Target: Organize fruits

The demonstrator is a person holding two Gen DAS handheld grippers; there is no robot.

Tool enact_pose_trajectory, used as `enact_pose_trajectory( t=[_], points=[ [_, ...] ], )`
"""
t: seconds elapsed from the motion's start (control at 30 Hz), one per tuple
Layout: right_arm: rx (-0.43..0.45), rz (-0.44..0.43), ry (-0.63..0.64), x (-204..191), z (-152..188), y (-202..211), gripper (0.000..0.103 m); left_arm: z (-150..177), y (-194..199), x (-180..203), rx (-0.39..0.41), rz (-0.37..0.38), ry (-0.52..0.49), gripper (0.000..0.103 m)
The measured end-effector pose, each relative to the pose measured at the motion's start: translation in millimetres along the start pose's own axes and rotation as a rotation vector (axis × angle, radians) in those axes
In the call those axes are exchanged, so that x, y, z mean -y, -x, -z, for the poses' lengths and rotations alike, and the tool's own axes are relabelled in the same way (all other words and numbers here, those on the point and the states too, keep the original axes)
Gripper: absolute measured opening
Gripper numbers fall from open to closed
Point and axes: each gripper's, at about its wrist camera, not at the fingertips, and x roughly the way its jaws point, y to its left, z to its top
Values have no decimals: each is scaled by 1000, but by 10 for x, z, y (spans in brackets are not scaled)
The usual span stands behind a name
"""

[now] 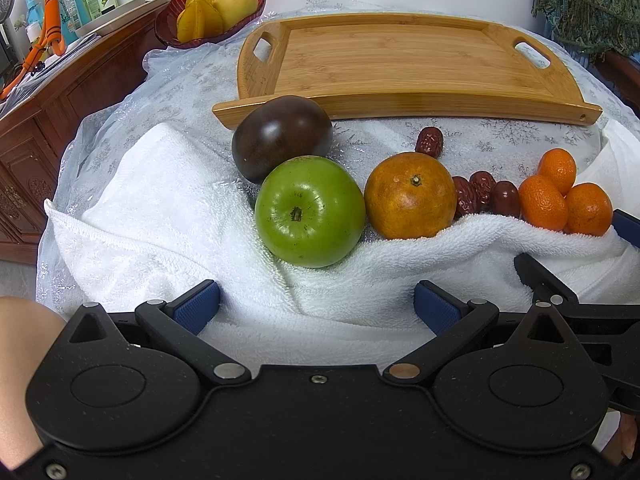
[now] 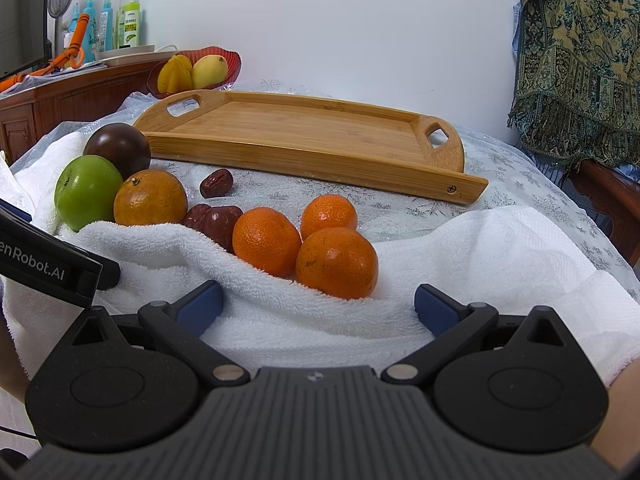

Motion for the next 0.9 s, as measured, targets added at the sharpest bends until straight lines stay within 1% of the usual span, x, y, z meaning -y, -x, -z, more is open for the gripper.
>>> enact_pose_trajectory(
  t=[0.7, 0.87, 0.9],
  points=[
    [2, 0, 1, -4, 7, 6, 103, 1, 0, 1, 2, 0, -1, 103],
    [2, -4, 7, 6, 16, -2, 103, 51, 4, -13, 49, 6, -4, 103],
    [8, -7, 10, 20, 17, -3, 103, 96, 24, -24, 72, 8, -3, 103]
  ],
)
